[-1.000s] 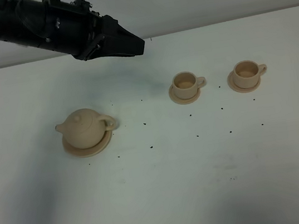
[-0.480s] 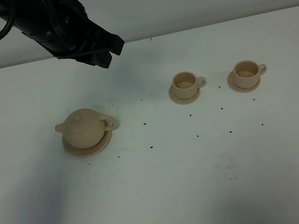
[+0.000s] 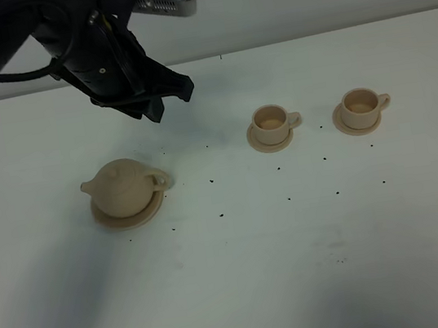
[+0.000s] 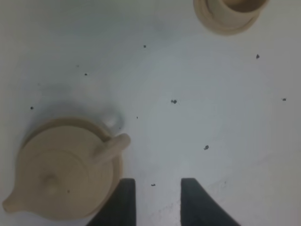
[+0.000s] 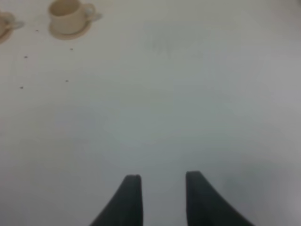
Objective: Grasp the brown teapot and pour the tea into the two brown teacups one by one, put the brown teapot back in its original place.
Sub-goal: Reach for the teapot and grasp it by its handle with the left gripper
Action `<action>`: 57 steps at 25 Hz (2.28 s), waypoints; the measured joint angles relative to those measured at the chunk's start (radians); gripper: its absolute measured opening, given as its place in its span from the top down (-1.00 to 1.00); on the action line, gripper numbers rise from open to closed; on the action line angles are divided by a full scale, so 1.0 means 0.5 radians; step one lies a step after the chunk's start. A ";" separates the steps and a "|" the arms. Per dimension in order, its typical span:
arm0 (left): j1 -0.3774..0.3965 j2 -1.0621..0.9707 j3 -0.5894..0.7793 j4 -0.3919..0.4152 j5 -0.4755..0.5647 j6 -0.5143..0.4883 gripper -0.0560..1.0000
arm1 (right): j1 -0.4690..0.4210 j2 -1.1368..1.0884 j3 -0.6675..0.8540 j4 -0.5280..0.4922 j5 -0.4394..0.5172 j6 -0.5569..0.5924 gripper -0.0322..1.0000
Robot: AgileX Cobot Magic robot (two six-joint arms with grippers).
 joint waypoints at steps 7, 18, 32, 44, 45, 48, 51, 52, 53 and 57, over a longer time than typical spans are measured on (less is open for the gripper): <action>0.000 0.163 0.000 -0.030 -0.052 -0.046 0.41 | -0.087 -0.003 0.000 0.039 0.000 0.000 0.47; 0.000 0.284 0.000 -0.030 -0.085 -0.052 0.41 | 0.173 -0.003 0.000 0.048 0.000 -0.002 0.47; 0.000 0.410 0.000 0.102 -0.146 -0.155 0.41 | 0.264 -0.003 0.000 0.058 0.000 0.000 0.47; 0.002 0.423 0.000 0.161 -0.318 -0.254 0.41 | 0.264 -0.003 0.000 0.065 0.000 0.000 0.47; 0.002 0.425 0.000 0.161 -0.318 -0.256 0.41 | 0.264 -0.003 0.000 0.065 0.000 0.000 0.47; 0.002 0.460 0.000 0.161 -0.326 -0.258 0.41 | 0.264 -0.003 0.000 0.065 0.000 0.000 0.47; 0.002 0.524 0.000 0.172 -0.332 -0.258 0.41 | 0.264 -0.003 0.000 0.065 0.000 0.000 0.47; 0.002 0.544 0.000 0.175 -0.336 -0.258 0.41 | 0.264 -0.003 0.000 0.065 0.000 0.000 0.47; 0.002 0.555 0.000 0.175 -0.338 -0.258 0.41 | 0.264 -0.003 0.000 0.065 0.000 0.000 0.47; 0.002 0.555 0.000 0.175 -0.353 -0.260 0.41 | 0.264 -0.003 0.000 0.065 0.000 0.000 0.47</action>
